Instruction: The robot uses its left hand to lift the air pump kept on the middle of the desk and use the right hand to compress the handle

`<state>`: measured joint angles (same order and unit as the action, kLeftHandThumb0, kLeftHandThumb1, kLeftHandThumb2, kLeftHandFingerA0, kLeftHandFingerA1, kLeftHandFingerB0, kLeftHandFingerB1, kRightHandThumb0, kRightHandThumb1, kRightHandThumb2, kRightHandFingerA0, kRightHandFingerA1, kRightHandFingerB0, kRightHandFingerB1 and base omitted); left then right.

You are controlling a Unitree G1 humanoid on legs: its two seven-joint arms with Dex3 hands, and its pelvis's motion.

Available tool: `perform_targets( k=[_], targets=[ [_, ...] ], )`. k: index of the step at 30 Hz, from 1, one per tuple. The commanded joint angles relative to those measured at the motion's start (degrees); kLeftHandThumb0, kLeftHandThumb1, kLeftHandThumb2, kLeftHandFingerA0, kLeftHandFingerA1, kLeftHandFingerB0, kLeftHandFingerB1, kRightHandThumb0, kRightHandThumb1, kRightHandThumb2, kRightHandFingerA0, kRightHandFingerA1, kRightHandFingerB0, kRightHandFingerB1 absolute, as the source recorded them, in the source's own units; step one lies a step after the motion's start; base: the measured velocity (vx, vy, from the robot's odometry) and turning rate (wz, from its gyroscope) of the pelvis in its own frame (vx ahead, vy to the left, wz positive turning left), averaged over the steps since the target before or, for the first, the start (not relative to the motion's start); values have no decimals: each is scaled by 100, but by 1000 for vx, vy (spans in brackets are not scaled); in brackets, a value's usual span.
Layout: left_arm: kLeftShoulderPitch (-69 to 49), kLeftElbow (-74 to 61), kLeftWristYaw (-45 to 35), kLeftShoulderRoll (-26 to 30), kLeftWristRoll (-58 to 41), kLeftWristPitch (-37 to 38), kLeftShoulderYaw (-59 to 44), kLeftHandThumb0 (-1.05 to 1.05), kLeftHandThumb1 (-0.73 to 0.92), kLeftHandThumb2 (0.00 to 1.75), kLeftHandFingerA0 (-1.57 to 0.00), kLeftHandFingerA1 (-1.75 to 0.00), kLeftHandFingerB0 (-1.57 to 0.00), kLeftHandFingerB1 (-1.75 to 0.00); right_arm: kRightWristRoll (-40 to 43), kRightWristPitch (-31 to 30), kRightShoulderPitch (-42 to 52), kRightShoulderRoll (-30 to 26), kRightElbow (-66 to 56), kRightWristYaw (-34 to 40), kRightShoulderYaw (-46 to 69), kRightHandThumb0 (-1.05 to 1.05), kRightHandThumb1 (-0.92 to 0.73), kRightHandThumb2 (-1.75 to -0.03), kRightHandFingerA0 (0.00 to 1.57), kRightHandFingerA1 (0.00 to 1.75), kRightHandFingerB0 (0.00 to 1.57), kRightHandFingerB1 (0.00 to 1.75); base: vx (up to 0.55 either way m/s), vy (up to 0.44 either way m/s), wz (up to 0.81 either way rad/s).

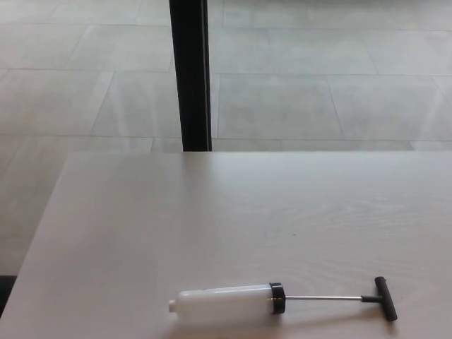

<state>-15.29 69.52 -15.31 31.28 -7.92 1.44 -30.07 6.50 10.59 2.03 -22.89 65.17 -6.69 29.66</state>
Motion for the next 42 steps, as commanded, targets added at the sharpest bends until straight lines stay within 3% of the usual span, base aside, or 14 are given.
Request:
perform_targets(
  k=[1, 3, 4, 7, 8, 9, 27, 29, 32, 34, 35, 37, 38, 42],
  targets=[
    [-7, 69, -526, 175, -859, 202, -729, -66, 58, 92, -46, -62, -22, -49, 1122, -176, -188, -325, 50, -313, 914, -71, -86, -66, 29, 56, 17, 31, 0, 0, 0],
    [8, 29, -481, 273, -951, 192, -936, -67, 77, 63, -43, -48, -17, -31, 1469, -497, -358, -522, 101, -208, 1398, -75, -70, -107, 14, 59, 2, 31, 0, 0, 0],
    [94, 63, -253, 444, -1209, -24, -1286, -68, 62, 92, -33, -59, -12, -45, 1710, -712, -489, -735, 151, -73, 1737, -79, -71, -103, 10, 58, 5, 26, 0, 0, 0],
    [160, 65, -235, 595, -1312, -118, -1535, -70, 63, 93, -30, -59, -9, -44, 1733, -838, -587, -936, 199, 39, 1956, -75, -91, -67, 10, 53, 3, 25, 0, 0, 0],
    [195, 28, -204, 646, -1334, -95, -1608, -70, 64, 96, -29, -58, -9, -45, 1764, -842, -645, -1031, 223, 99, 2056, -77, -70, -109, 9, 57, 0, 23, 0, 0, 0],
    [396, -28, -73, 783, -1393, -11, -1749, -63, 83, 64, -42, -54, -33, -40, 1771, -774, -758, -1240, 168, 172, 2166, -77, -91, -66, 10, 55, 6, 26, 0, 0, 0],
    [2303, -4660, 466, 113, -5, 825, 130, -78, 89, 66, -47, -49, -41, -41, 1056, 67, -2095, -884, -2726, -251, 896, -89, -92, -66, 24, 105, 9, 75, 0, 0, 0],
    [2491, -5565, 538, -102, 116, 375, 589, -74, 85, 65, -44, -50, -41, -41, 969, 170, -2116, -752, -3023, -554, 506, -105, -72, -101, 33, 94, 21, 79, 0, 0, 0],
    [2672, -6410, 573, -326, 463, 98, 1216, -67, 83, 64, -40, -48, -38, -41, 1018, 185, -1990, -531, -3668, -811, 166, -105, -92, -70, 29, 109, 10, 87, 0, 0, 0],
    [2694, -6776, 551, -599, 478, 19, 1538, -71, 66, 104, -29, -56, -36, -56, 899, 142, -1869, -370, -4035, -708, -70, -105, -92, -69, 38, 101, 13, 82, 0, 0, 0],
    [2592, -6987, 593, -718, 651, 1, 1741, -64, 78, 64, -36, -49, -45, -44, 823, 93, -1810, -286, -4224, -638, -199, -105, -73, -116, 44, 89, 23, 73, 0, 0, 0],
    [2428, -7251, 611, -955, 1014, -29, 2224, -71, 78, 62, -41, -53, -44, -45, 899, -123, -1606, -61, -4586, -615, -363, -96, -67, -112, 49, 85, 24, 68, 0, 0, 0],
    [2275, -7405, 517, -1068, 1168, 2, 2545, -68, 77, 63, -39, -53, -41, -45, 789, -140, -1504, 20, -4665, -578, -504, -100, -91, -68, 43, 88, 22, 68, 0, 0, 0],
    [2048, -7442, 375, -1207, 1614, 148, 3199, -75, 76, 63, -41, -50, -41, -43, 678, -218, -1328, 153, -4799, -559, -761, -99, -89, -67, 43, 84, 23, 63, 0, 0, 0]
  ],
)
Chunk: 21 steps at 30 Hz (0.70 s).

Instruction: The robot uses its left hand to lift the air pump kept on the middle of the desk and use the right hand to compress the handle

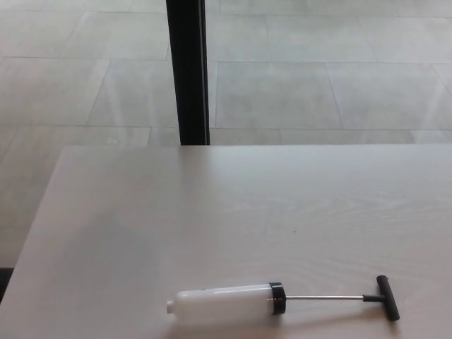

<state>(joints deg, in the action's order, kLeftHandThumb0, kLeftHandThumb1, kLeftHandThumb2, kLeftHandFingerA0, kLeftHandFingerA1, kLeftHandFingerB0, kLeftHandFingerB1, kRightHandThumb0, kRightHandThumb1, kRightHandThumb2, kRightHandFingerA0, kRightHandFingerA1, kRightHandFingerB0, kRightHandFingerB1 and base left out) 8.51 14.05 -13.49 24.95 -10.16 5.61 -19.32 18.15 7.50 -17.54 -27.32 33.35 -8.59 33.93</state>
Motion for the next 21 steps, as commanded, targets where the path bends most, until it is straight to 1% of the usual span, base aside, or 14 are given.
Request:
perform_targets(
  k=[1, 4, 5, 6, 7, 8, 9, 10, 12, 13, 14, 15, 16, 21],
  targets=[
    [-420, -1929, 90, -538, 2217, -228, 2543, -78, 77, 63, -39, -50, -38, -41, -502, 75, 672, 610, -1551, -450, -1291, -92, -67, -112, 44, 79, 23, 63, 0, 0, 0],
    [-479, -2035, 44, -498, 2384, -342, 2856, -78, 75, 63, -38, -51, -37, -41, -492, 34, 701, 603, -1534, -467, -1383, -92, -67, -112, 45, 79, 23, 63, 0, 0, 0],
    [-456, -2014, -2, -512, 2653, -385, 3202, -81, 59, 72, -37, -57, -33, -46, -491, -3, 711, 648, -1441, -459, -1436, -98, -88, -66, 43, 84, 27, 62, 0, 0, 0],
    [-458, -2028, 12, -503, 2652, -404, 3218, -81, 59, 72, -37, -57, -33, -46, -485, -9, 718, 644, -1452, -451, -1445, -98, -88, -66, 43, 84, 27, 62, 0, 0, 0],
    [-437, -2045, 43, -502, 2720, -493, 3308, -80, 60, 68, -37, -57, -34, -45, -518, -74, 702, 620, -1466, -414, -1491, -93, -66, -111, 47, 80, 26, 62, 0, 0, 0],
    [-412, -2069, 44, -489, 2814, -577, 3421, -79, 70, 61, -35, -57, -35, -42, -512, -88, 729, 610, -1502, -400, -1502, -98, -87, -67, 47, 83, 29, 61, 0, 0, 0],
    [-394, -2076, 57, -485, 2879, -594, 3507, -77, 69, 61, -34, -59, -34, -43, -492, -44, 724, 602, -1453, -432, -1505, -92, -65, -112, 47, 79, 28, 63, 0, 0, 0],
    [-368, -2106, -9, -467, 2887, -714, 3608, -77, 70, 61, -31, -59, -31, -42, -485, -83, 740, 593, -1486, -419, -1521, -96, -88, -66, 45, 82, 30, 60, 0, 0, 0],
    [-271, -2052, -3, -531, 2929, -819, 3776, -76, 67, 60, -38, -69, -33, -42, -454, -84, 669, 556, -1437, -434, -1533, -96, -88, -66, 45, 81, 31, 59, 0, 0, 0],
    [-275, -1994, 67, -560, 3002, -768, 3872, -75, 52, 93, -44, -75, -29, -52, -398, -121, 677, 568, -1472, -431, -1527, -94, -87, -66, 47, 80, 32, 58, 0, 0, 0],
    [-274, -1969, 127, -570, 3148, -732, 3974, -76, 67, 60, -44, -81, -37, -43, -355, -159, 661, 578, -1509, -439, -1531, -93, -87, -66, 48, 80, 32, 58, 0, 0, 0],
    [-278, -2002, 142, -594, 3299, -832, 4113, -77, 52, 95, -46, -78, -31, -53, -350, -188, 682, 573, -1571, -428, -1539, -91, -87, -66, 48, 79, 33, 58, 0, 0, 0],
    [-294, -1950, 262, -701, 3428, -878, 4260, -76, 66, 60, -45, -92, -40, -45, -311, -282, 713, 585, -1677, -391, -1536, -88, -86, -66, 53, 78, 36, 56, 0, 0, 0],
    [-111, -1929, 209, -621, 4145, -1131, 4788, -74, 67, 60, -34, -72, -34, -47, -261, -445, 823, 656, -1922, -325, -1602, -86, -86, -65, 58, 77, 39, 54, 0, 0, 0]
  ],
)
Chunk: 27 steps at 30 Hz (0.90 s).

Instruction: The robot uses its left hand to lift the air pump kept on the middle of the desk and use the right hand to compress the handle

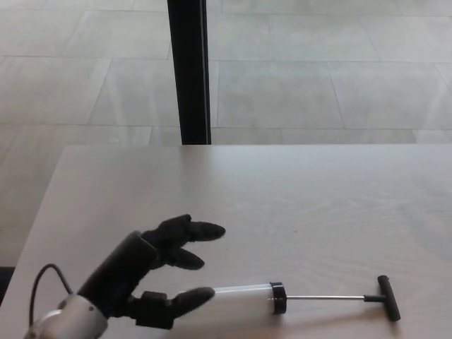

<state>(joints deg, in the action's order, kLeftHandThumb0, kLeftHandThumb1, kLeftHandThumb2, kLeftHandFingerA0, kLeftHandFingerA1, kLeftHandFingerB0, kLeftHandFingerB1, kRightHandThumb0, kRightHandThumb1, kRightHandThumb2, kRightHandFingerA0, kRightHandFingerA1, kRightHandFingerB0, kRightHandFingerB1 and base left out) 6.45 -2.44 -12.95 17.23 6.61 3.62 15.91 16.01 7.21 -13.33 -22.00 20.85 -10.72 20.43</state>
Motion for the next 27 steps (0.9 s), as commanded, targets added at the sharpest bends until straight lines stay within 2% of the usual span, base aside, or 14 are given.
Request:
perform_targets(
  k=[1, 2, 3, 4, 5, 7, 8, 14, 15, 21, 22, 25, 26, 27],
  targets=[
    [133, -309, 106, 170, 2522, -994, 1319, -73, 63, 61, -33, -69, -32, -46, -53, -435, 400, 108, -701, -113, -259, -85, -86, -65, 59, 76, 41, 54, 0, 0, 0],
    [163, -313, 96, 189, 2576, -996, 1361, -74, 51, 96, -37, -71, -26, -54, -48, -440, 404, 103, -722, -117, -261, -85, -85, -66, 60, 76, 40, 53, 0, 0, 0],
    [188, -301, 116, 211, 2629, -962, 1401, -74, 51, 96, -37, -71, -26, -54, -35, -438, 414, 105, -737, -124, -260, -85, -85, -66, 60, 76, 40, 53, 0, 0, 0],
    [219, -346, 90, 226, 2710, -1045, 1440, -73, 64, 61, -24, -69, -32, -46, -37, -465, 411, 102, -778, -108, -268, -78, -66, -108, 59, 75, 38, 60, 0, 0, 0],
    [285, -423, 6, 268, 2912, -1192, 1520, -74, 67, 59, -19, -66, -30, -44, -47, -517, 415, 91, -852, -79, -282, -79, -66, -108, 60, 74, 39, 59, 0, 0, 0],
    [322, -456, -45, 311, 3043, -1277, 1586, -74, 67, 59, -19, -66, -30, -44, -52, -550, 435, 80, -890, -62, -290, -79, -66, -108, 60, 74, 39, 59, 0, 0, 0],
    [408, -468, -150, 411, 3366, -1340, 1712, -78, 69, 61, -13, -66, -25, -42, -37, -567, 463, 71, -936, -69, -288, -83, -85, -66, 62, 70, 43, 50, 0, 0, 0],
    [614, -471, -104, 774, 5201, -1526, 2238, -98, 75, 63, 0, -35, -13, -41, 48, -636, 576, 65, -1140, -95, -284, -82, -84, -66, 65, 68, 50, 46, 0, 0, 0],
    [624, -431, 49, 759, 5400, -1599, 2273, -105, 63, 102, 0, -26, -12, -44, 77, -649, 592, 62, -1190, -100, -271, -82, -84, -65, 67, 68, 52, 46, 0, 0, 0],
    [683, -264, 536, 734, 5839, -1787, 2379, -99, 59, 99, 0, -28, -9, -43, 143, -637, 596, 107, -1325, -73, -242, -79, -83, -65, 69, 67, 57, 45, 0, 0, 0],
    [669, -225, 603, 715, 5935, -1819, 2441, -93, 68, 62, 0, -40, -17, -37, 157, -677, 619, 112, -1383, -60, -238, -79, -82, -65, 69, 66, 58, 44, 0, 0, 0],
    [645, -241, 610, 748, 6106, -1846, 2515, -91, 67, 62, 0, -42, -18, -38, 179, -729, 627, 130, -1472, -47, -245, -79, -83, -66, 70, 65, 58, 43, 0, 0, 0],
    [634, -235, 610, 762, 6270, -1878, 2584, -93, 55, 95, -3, -33, -14, -48, 212, -776, 648, 131, -1548, -48, -237, -79, -82, -65, 70, 65, 58, 43, 0, 0, 0],
    [596, -194, 789, 759, 6335, -1884, 2619, -87, 50, 93, -2, -38, -15, -48, 229, -784, 670, 137, -1599, -42, -223, -75, -64, -106, 66, 71, 52, 56, 0, 0, 0]
  ],
)
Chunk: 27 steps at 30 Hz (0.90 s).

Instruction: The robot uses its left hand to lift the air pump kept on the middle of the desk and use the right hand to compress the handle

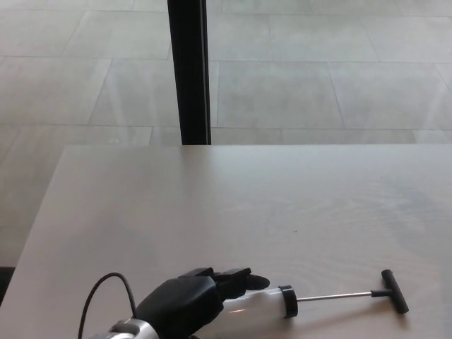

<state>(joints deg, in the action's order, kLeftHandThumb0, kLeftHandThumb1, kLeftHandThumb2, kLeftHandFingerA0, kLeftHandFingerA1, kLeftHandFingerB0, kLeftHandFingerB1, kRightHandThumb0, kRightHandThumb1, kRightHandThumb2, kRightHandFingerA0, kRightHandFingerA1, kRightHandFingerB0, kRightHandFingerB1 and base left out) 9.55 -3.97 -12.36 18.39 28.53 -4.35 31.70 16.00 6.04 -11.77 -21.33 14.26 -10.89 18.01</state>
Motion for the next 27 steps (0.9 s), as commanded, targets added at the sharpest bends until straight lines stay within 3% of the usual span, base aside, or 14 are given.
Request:
perform_targets(
  k=[1, 2, 4, 5, 7, 8, 9, 10, 11, 12, 14, 17, 18, 27],
  targets=[
    [271, -27, 769, 640, 4159, -1102, 1052, -85, 50, 92, -2, -39, -15, -48, 239, -668, 522, 72, -957, -24, 26, -79, -82, -65, 70, 65, 57, 43, 0, 0, 0],
    [215, 18, 855, 627, 4202, -1173, 1077, -88, 52, 92, -3, -38, -18, -48, 264, -698, 539, 38, -985, -57, 44, -75, -65, -106, 62, 69, 51, 56, 0, 0, 0],
    [162, 115, 1026, 584, 4236, -1279, 1109, -87, 51, 90, -4, -50, -18, -48, 276, -759, 567, 16, -1046, -66, 54, -73, -65, -105, 61, 69, 50, 56, 0, 0, 0],
    [138, 166, 1085, 538, 4242, -1345, 1127, -80, 63, 59, -6, -60, -25, -39, 288, -780, 585, 6, -1070, -74, 64, -72, -65, -105, 61, 69, 49, 57, 0, 0, 0],
    [140, 188, 1083, 495, 4246, -1408, 1138, -80, 63, 59, -6, -60, -25, -39, 299, -800, 580, -8, -1090, -81, 74, -72, -65, -105, 61, 69, 49, 57, 0, 0, 0],
    [107, 218, 1017, 363, 4200, -1548, 1155, -76, 65, 60, -38, -70, -27, -41, 323, -840, 626, -24, -1144, -98, 87, -75, -83, -65, 66, 62, 56, 41, 0, 0, 0],
    [106, 228, 821, 225, 3942, -1608, 1118, -62, 69, 60, -77, -74, -30, -48, 295, -813, 650, -14, -1143, -94, 80, -75, -82, -64, 68, 59, 60, 42, 0, 0, 0],
    [90, 229, 765, 134, 3699, -1587, 1073, -62, 69, 60, -77, -74, -30, -48, 261, -792, 662, -5, -1132, -82, 71, -75, -82, -64, 68, 59, 60, 42, 0, 0, 0],
    [70, 227, 790, 69, 3720, -1638, 1090, -61, 70, 62, -81, -101, -37, -49, 238, -794, 692, 5, -1174, -63, 62, -71, -82, -65, 67, 59, 59, 42, 0, 0, 0],
    [47, 215, 797, 60, 3736, -1653, 1093, -61, 70, 62, -81, -101, -37, -49, 234, -808, 709, 6, -1206, -60, 58, -71, -82, -65, 67, 59, 59, 42, 0, 0, 0],
    [-17, 234, 976, -87, 3480, -1612, 1029, -53, 71, 61, -84, -118, -56, -57, 230, -855, 726, 26, -1261, -32, 47, -69, -82, -64, 68, 59, 62, 42, 0, 0, 0],
    [-49, 291, 1203, -253, 3333, -1593, 981, -52, 72, 61, -83, -119, -60, -61, 215, -968, 751, 51, -1388, 41, 41, -70, -82, -64, 69, 59, 62, 43, 0, 0, 0],
    [-58, 342, 1318, -339, 3274, -1577, 975, -52, 73, 62, -82, -107, -63, -61, 234, -972, 761, 61, -1408, 32, 47, -71, -81, -64, 67, 59, 63, 43, 0, 0, 0],
    [-214, 609, 1998, -677, 3194, -1460, 858, -50, 74, 62, -83, -124, -81, -77, 135, -880, 689, 86, -1425, 6, 66, -68, -81, -64, 70, 62, 68, 44, 0, 0, 0]
  ],
)
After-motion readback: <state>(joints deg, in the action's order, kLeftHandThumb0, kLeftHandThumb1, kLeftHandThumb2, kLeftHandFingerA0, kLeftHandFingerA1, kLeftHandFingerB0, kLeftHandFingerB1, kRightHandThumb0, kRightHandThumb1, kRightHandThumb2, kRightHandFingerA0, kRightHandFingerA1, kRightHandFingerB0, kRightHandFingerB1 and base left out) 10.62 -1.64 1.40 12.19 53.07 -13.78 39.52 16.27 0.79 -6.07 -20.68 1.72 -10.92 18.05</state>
